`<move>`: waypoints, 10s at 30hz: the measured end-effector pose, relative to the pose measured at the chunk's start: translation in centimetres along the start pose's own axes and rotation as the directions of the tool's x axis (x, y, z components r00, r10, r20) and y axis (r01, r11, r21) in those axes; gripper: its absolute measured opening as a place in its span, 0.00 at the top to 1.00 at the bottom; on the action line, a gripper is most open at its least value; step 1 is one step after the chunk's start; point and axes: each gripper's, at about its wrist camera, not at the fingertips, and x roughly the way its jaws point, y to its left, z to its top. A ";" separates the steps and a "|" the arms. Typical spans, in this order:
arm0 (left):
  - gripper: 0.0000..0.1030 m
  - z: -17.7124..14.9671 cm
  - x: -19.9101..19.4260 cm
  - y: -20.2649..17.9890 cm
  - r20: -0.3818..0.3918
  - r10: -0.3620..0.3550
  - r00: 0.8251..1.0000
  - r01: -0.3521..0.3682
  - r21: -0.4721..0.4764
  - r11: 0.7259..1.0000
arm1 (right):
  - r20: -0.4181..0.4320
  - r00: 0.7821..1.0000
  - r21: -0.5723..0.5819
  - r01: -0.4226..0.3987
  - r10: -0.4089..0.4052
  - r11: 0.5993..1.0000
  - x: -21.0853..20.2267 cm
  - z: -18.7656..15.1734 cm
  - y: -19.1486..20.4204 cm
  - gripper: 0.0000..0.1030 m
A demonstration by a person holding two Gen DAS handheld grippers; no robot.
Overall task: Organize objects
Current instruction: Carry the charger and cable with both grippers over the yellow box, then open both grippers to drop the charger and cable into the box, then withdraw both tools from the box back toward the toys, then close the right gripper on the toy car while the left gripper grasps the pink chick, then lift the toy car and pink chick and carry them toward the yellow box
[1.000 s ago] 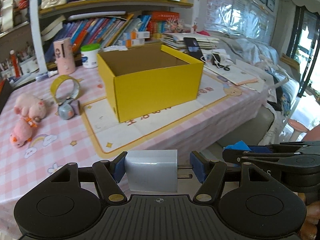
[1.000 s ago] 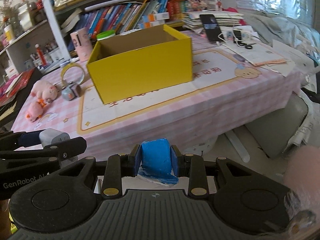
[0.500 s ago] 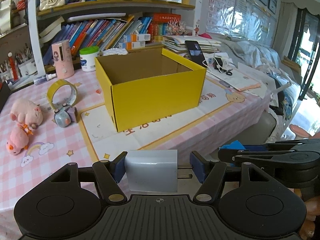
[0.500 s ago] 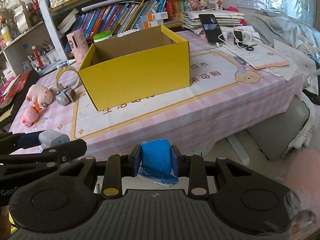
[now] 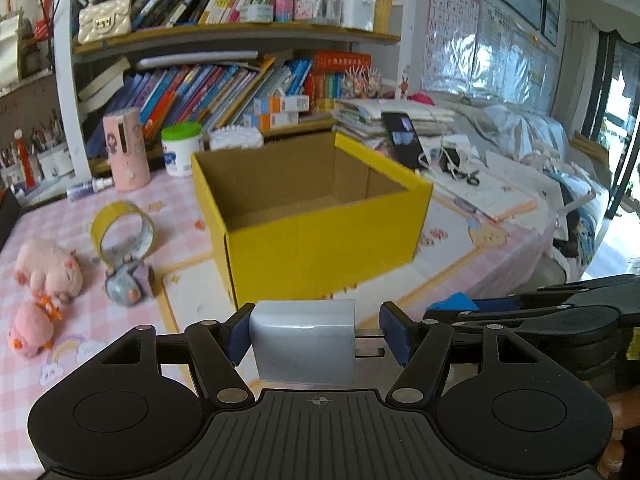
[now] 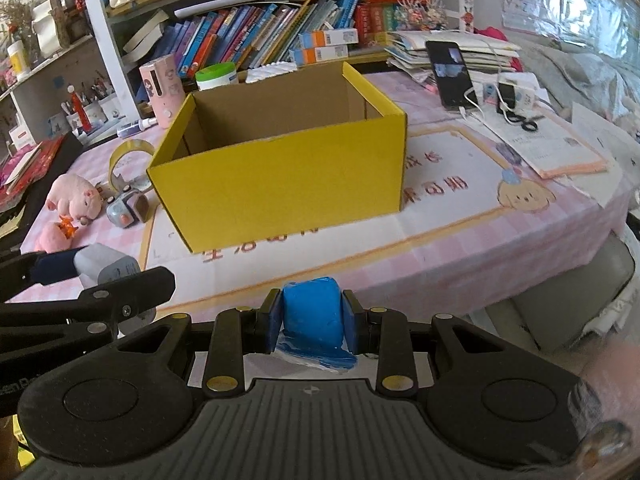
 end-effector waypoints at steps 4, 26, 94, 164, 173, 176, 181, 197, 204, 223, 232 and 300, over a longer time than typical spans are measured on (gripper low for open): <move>0.36 1.3 0.8 0.0 0.025 -0.008 1.000 0.008 -0.003 1.000 | 0.012 1.000 -0.007 -0.006 0.006 1.000 1.0 1.9 -0.5 0.72; 0.36 10.5 9.7 0.9 0.044 0.149 0.988 -0.148 -0.018 0.989 | 0.120 0.987 -0.179 -0.083 0.105 0.980 8.1 16.2 -3.2 0.72; 0.11 7.0 5.2 0.4 0.065 0.244 0.968 -0.237 -0.094 0.967 | 0.175 0.983 -0.235 -0.016 0.059 0.972 5.1 14.7 -4.3 0.40; 0.11 -7.2 -6.4 17.1 -0.167 0.509 0.844 -0.536 -0.296 0.791 | -0.017 0.989 -0.346 -0.147 0.150 0.927 5.3 0.5 18.6 0.37; 0.11 -4.8 -2.1 21.3 -0.213 0.519 0.828 -0.560 -0.360 0.746 | -0.031 0.982 -0.390 -0.184 0.187 0.902 10.6 4.5 20.2 0.33; 0.11 -4.0 -0.6 22.3 -0.224 0.531 0.817 -0.576 -0.357 0.736 | -0.035 0.980 -0.409 -0.191 0.194 0.892 12.4 5.6 20.7 0.29; 0.11 -2.8 1.8 23.9 -0.234 0.529 0.815 -0.578 -0.370 0.727 | -0.059 0.976 -0.435 -0.214 0.209 0.875 15.1 6.8 21.7 0.20; 0.06 -2.1 7.7 27.6 -0.317 0.501 0.805 -0.592 -0.395 0.702 | -0.137 0.964 -0.494 -0.266 0.228 0.827 21.7 8.3 23.6 0.15; 0.07 -2.7 9.3 28.6 -0.368 0.468 0.803 -0.594 -0.442 0.672 | -0.165 0.957 -0.497 -0.290 0.239 0.818 23.3 8.4 24.3 0.21; 0.17 -1.8 4.5 26.2 -0.252 0.416 0.874 -0.486 -0.493 0.722 | -0.137 0.949 -0.430 -0.316 0.284 0.846 20.2 9.3 22.9 0.39; 0.17 -2.7 -0.7 23.0 -0.176 0.372 0.911 -0.408 -0.512 0.756 | -0.117 0.951 -0.382 -0.308 0.286 0.871 14.7 7.9 20.5 0.39; 0.17 -1.7 -1.4 0.9 -0.040 -0.114 0.993 0.107 -0.141 0.984 | 0.027 0.993 0.058 0.110 -0.112 0.992 -2.8 -3.5 -0.8 0.40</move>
